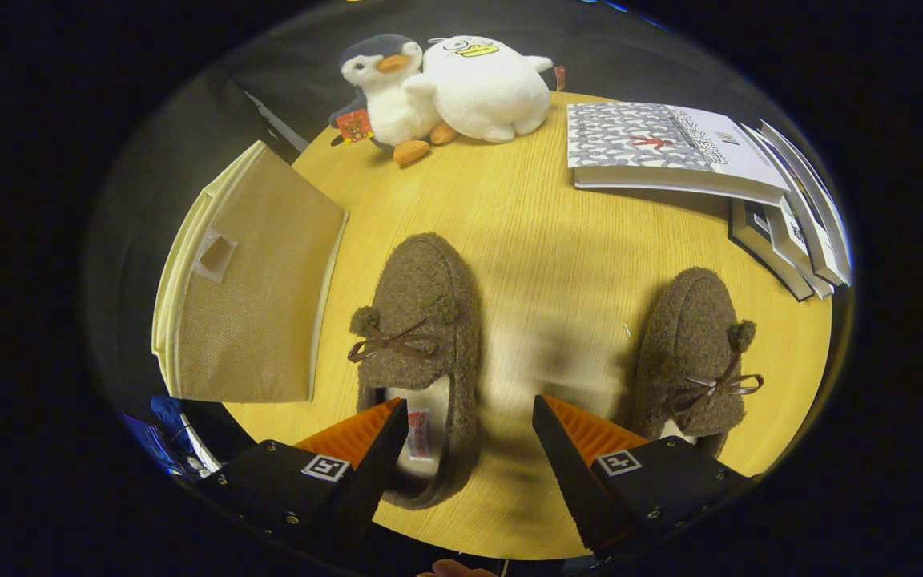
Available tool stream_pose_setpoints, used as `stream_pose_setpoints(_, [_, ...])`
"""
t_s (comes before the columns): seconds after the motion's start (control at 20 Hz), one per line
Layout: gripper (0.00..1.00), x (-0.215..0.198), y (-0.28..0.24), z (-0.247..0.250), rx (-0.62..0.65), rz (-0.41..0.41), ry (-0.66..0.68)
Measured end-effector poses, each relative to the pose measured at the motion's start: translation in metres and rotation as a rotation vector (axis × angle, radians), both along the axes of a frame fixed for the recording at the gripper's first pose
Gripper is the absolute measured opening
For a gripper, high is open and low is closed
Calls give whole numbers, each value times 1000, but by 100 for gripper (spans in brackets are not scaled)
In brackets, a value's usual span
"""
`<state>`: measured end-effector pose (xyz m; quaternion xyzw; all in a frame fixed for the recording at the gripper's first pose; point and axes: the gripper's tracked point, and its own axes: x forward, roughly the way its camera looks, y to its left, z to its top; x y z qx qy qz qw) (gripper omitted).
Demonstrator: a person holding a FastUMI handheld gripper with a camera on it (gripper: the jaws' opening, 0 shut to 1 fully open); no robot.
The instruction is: Open the storage box then place both shoes into the box .Put the left shoe in first, then the right shoe, with the right side of both shoes facing outward in a uniform manner.
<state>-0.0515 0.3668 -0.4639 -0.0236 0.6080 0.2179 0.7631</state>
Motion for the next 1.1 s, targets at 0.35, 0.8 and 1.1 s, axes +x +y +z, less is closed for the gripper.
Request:
stream_pose_setpoints(0.35, [30, 4, 15, -14, 0, -23, 84])
stream_pose_setpoints(0.8, [0, -1, 30, 38, 106, -24, 116])
stream_pose_setpoints(1.1, [0, 6, 46, 123, 193, 16, 37])
